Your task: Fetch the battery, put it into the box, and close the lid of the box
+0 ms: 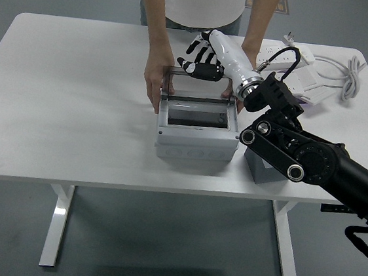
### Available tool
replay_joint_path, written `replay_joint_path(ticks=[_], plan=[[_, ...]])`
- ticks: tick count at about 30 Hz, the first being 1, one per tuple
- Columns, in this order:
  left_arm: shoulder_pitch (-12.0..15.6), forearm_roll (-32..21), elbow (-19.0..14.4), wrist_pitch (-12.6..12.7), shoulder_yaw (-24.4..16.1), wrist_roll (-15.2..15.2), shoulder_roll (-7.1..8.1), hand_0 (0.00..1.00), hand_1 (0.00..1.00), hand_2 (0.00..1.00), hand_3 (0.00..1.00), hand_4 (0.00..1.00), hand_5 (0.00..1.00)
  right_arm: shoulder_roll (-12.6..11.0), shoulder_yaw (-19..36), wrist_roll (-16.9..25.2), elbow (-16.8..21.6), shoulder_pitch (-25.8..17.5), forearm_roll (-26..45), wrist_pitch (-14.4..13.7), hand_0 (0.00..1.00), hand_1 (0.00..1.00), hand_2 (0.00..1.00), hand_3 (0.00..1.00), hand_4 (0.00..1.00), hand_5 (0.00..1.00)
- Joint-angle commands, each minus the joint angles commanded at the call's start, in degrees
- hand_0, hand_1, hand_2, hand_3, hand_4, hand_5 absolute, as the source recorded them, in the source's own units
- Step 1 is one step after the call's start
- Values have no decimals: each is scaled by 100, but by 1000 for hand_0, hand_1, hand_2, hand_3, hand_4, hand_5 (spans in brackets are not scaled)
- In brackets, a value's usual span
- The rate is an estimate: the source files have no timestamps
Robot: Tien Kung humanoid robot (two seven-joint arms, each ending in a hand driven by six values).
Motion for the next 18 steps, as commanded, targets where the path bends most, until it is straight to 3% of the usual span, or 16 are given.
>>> replay_joint_path(ticks=[1, 6, 7, 12, 13, 18], plan=[[-8, 18, 0, -6, -10, 1, -2, 549, 722, 673, 597, 700, 198, 8, 0, 29, -102, 37, -37, 5, 218, 303, 375, 472, 753, 364], [-50, 89, 0, -32, -47, 3, -3, 549, 722, 673, 597, 700, 198, 77, -86, 82, -495, 159, -186, 60, 218, 303, 375, 472, 753, 364], [-56, 99, 0, -37, -51, 3, -3, 549, 721, 673, 597, 700, 198, 94, -112, 86, -557, 173, -196, 68, 515, 414, 458, 567, 893, 633], [-86, 148, -1, -59, -71, 6, -13, 549, 721, 673, 597, 700, 198, 175, -232, 116, -815, 220, -223, 89, 515, 414, 458, 567, 893, 633], [-91, 156, -1, -63, -74, 6, -16, 548, 721, 673, 597, 700, 198, 188, -252, 120, -854, 225, -227, 89, 796, 656, 646, 710, 998, 805], [-111, 188, -1, -75, -86, 5, -25, 548, 721, 673, 597, 700, 198, 234, -342, 117, -965, 250, -242, 89, 796, 656, 646, 710, 998, 805]])
